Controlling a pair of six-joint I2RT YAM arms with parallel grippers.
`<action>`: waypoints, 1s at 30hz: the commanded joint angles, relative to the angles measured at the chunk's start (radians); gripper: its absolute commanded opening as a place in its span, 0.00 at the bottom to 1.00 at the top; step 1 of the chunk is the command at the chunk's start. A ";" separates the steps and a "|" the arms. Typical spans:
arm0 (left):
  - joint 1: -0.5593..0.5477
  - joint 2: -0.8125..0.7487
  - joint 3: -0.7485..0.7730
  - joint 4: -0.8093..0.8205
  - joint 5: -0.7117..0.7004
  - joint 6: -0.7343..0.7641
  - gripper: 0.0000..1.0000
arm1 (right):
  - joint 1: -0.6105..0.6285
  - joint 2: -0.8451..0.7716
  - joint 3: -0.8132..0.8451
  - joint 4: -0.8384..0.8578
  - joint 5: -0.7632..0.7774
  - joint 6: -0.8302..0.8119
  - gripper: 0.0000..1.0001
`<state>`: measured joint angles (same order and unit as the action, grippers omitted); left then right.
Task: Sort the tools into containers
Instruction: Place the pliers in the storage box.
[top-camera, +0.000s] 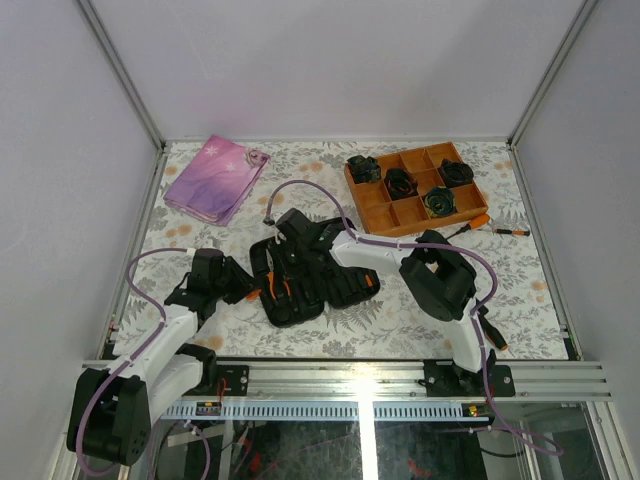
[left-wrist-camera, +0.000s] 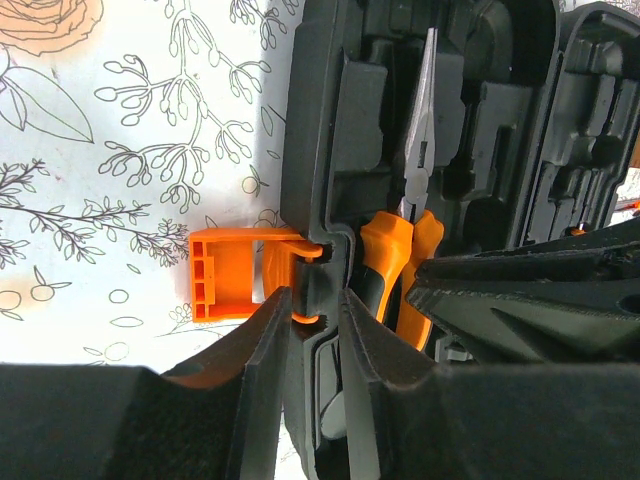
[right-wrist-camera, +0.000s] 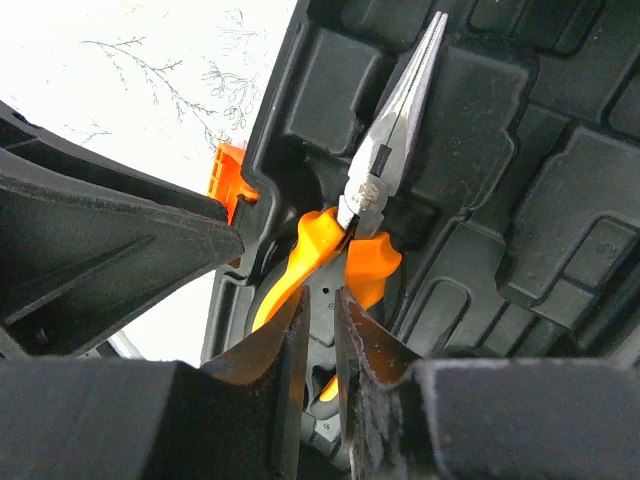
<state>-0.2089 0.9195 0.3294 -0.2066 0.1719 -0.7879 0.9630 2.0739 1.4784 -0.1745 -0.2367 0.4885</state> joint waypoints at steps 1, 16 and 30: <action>-0.007 -0.004 0.025 0.008 -0.006 0.016 0.25 | 0.001 -0.002 0.053 -0.031 -0.007 -0.063 0.22; -0.007 -0.021 0.028 -0.013 -0.030 0.022 0.26 | -0.006 -0.197 -0.089 0.102 0.206 -0.066 0.33; -0.008 -0.016 0.027 -0.010 -0.022 0.024 0.26 | -0.015 -0.050 0.067 0.009 0.065 0.017 0.33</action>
<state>-0.2089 0.9073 0.3317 -0.2180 0.1570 -0.7872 0.9527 2.0014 1.4864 -0.1459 -0.1390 0.4839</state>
